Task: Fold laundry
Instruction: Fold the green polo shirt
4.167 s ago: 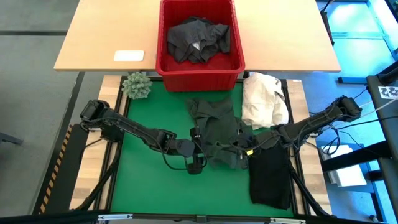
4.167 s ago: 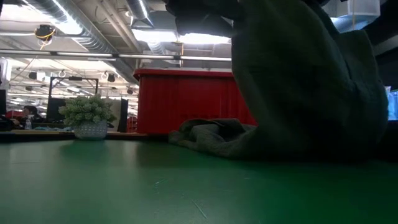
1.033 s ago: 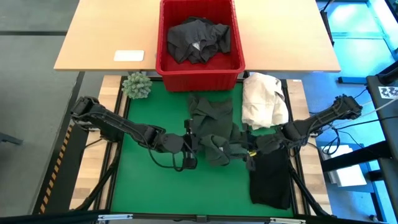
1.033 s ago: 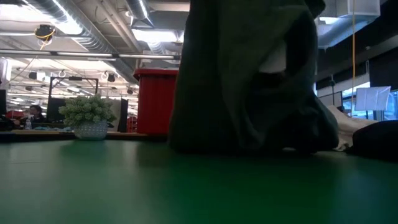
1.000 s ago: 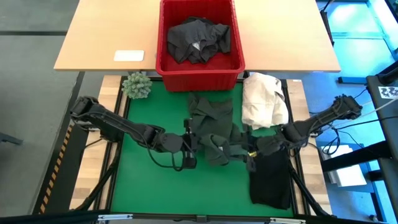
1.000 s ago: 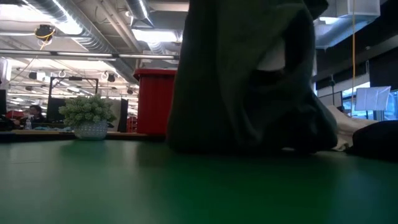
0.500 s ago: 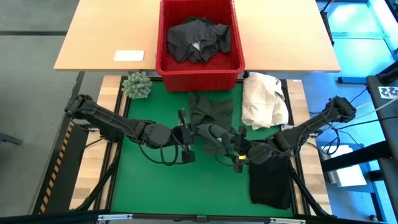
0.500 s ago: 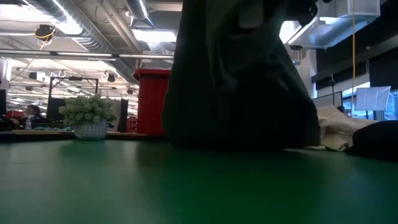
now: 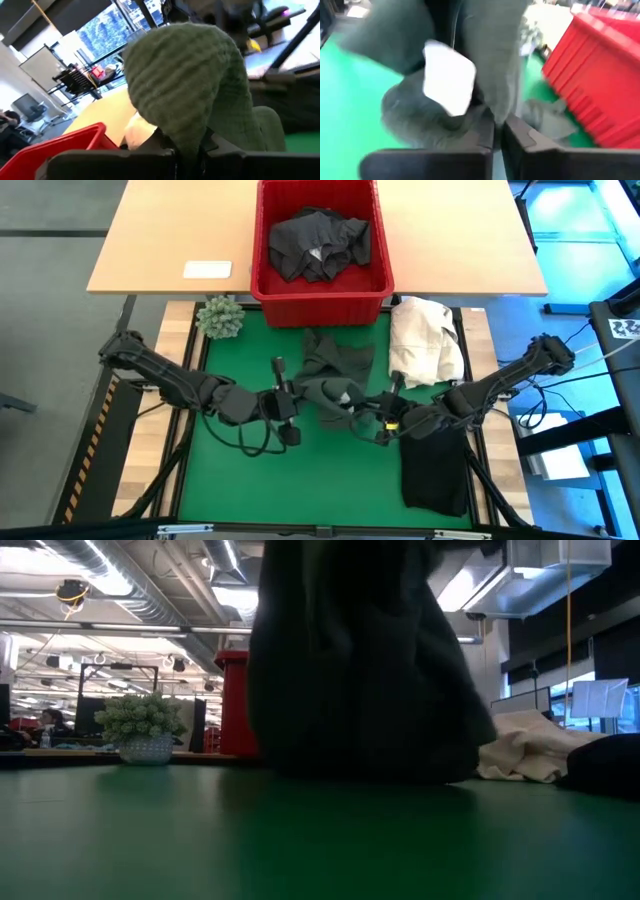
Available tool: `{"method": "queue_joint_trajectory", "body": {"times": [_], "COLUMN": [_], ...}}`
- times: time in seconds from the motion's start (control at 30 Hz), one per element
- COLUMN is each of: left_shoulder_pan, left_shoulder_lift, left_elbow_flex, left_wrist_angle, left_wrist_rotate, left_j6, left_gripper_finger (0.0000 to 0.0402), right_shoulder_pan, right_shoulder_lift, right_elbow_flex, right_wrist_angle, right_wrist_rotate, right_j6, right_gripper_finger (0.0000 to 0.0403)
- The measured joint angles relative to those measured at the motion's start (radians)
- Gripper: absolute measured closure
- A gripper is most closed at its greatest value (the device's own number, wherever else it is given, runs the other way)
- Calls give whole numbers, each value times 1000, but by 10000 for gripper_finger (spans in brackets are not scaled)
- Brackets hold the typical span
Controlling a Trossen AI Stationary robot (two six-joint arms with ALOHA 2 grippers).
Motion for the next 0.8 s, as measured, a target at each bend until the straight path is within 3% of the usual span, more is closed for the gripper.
{"method": "queue_joint_trajectory", "body": {"times": [0.43, 0.57, 0.8], "left_shoulder_pan": [-128, -167, -216], "left_shoulder_lift": [-100, -120, -122], "left_elbow_flex": [0, 0, 0], "left_wrist_angle": [-66, -117, -319], "left_wrist_rotate": [-8, -18, -42], "left_j6": [-5, -32, -211], "left_gripper_finger": [393, 361, 283], "right_shoulder_pan": [0, 0, -1], "right_shoulder_lift": [-21, -21, -7], "right_elbow_flex": [316, 355, 360], "right_wrist_angle": [-87, -96, -108], "right_wrist_rotate": [46, 45, 11], "right_j6": [-268, -289, -277], "right_gripper_finger": [398, 397, 399]}}
